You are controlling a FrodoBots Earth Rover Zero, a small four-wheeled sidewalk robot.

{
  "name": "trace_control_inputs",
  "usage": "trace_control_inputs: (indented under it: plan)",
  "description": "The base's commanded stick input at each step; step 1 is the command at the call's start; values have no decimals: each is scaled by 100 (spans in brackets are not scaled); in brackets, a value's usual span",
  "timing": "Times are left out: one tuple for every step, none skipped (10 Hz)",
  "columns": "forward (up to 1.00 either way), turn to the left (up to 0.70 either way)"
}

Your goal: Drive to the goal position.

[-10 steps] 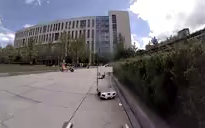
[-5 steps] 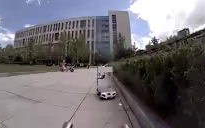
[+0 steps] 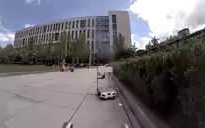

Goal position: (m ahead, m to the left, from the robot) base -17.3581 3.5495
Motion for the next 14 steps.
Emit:
trace_control_inputs:
  plan:
    - [6,1]
    - [5,1]
    - [5,1]
    - [5,2]
    - [5,3]
    - [5,1]
    - [5,1]
    - [5,1]
    - [5,1]
    - [5,1]
    - [5,1]
    - [5,1]
    - [5,2]
    - [5,3]
